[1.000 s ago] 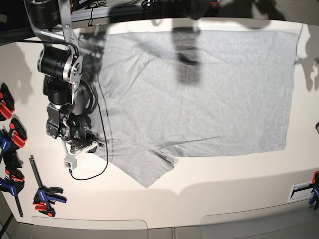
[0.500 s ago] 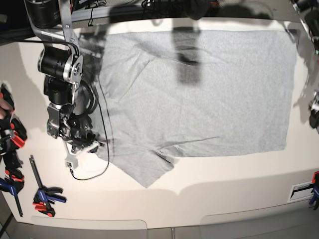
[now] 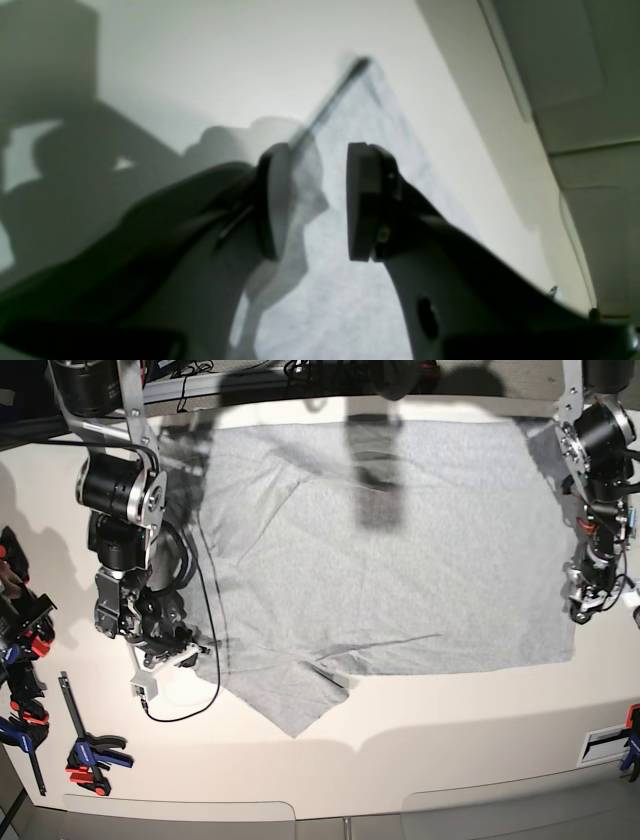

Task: Fold the T-shirt properly
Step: 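Move the left gripper along the opposite side and grasp the side edge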

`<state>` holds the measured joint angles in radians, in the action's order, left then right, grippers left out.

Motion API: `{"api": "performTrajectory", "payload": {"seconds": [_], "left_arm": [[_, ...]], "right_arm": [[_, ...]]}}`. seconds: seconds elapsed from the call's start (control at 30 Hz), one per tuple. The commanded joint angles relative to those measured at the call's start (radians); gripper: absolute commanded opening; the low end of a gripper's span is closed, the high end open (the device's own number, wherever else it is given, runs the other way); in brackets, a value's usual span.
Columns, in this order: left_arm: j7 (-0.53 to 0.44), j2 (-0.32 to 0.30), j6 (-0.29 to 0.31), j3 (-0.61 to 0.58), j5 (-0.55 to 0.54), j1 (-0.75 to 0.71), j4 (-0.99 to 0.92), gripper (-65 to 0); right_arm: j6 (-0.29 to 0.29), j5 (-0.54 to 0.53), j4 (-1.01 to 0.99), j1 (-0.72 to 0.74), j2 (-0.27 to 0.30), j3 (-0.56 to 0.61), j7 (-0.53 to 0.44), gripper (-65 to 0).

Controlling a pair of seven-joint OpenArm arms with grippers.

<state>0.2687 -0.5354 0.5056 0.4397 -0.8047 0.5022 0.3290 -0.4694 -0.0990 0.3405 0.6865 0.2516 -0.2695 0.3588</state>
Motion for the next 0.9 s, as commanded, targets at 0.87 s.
{"api": "performTrajectory", "payload": {"seconds": [0.87], "left_arm": [[-0.114,-0.07,-0.081,0.003,0.142,-0.019,0.009,-47.4]], "right_arm": [[0.004,0.021,0.004,-0.053,0.01,0.002,0.013,-65.0]]}}
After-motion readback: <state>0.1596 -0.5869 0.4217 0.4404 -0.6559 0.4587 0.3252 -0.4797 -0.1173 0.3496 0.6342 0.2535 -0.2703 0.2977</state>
